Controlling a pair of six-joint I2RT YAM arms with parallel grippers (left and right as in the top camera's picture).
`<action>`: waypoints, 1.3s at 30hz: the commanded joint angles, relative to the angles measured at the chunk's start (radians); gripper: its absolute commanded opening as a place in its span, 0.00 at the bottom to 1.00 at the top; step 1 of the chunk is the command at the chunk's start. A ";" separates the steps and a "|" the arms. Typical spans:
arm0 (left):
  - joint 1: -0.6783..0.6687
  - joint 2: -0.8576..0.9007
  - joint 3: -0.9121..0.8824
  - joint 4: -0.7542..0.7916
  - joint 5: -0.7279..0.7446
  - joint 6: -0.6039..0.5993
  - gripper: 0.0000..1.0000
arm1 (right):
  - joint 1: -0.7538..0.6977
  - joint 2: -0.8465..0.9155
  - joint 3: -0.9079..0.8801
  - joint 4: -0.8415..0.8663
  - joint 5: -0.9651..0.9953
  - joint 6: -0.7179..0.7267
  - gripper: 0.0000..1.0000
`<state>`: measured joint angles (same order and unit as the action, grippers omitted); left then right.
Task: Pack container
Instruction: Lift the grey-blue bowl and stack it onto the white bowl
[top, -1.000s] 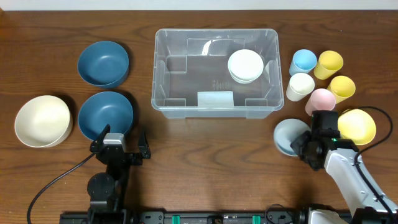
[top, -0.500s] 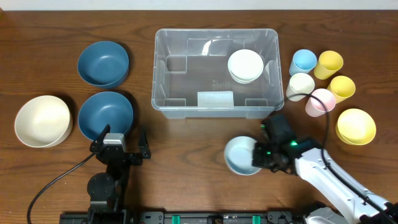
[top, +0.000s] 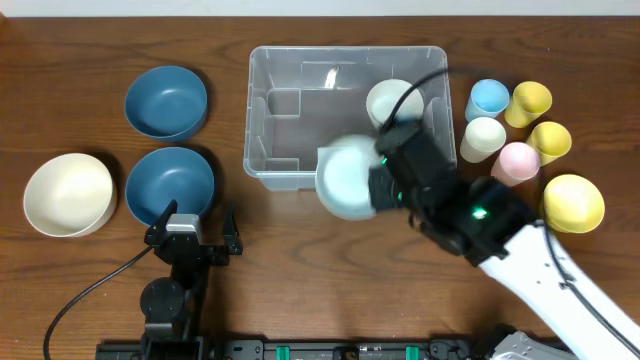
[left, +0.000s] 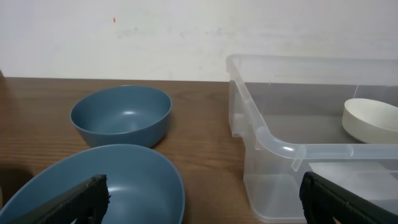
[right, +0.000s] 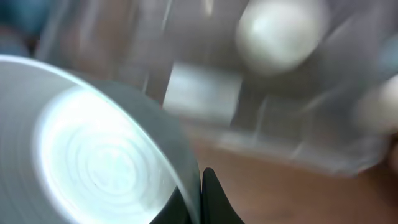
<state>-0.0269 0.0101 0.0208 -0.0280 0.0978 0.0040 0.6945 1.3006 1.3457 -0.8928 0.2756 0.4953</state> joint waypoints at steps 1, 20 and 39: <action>0.005 -0.006 -0.017 -0.035 0.014 0.013 0.98 | -0.061 -0.005 0.055 0.076 0.275 -0.033 0.01; 0.005 -0.006 -0.017 -0.035 0.015 0.013 0.98 | -0.261 0.439 0.055 0.388 0.251 -0.070 0.01; 0.005 -0.006 -0.017 -0.035 0.014 0.013 0.98 | -0.319 0.607 0.055 0.467 0.194 -0.057 0.36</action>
<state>-0.0269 0.0101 0.0208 -0.0277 0.0978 0.0040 0.3851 1.8996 1.3907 -0.4335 0.4675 0.4404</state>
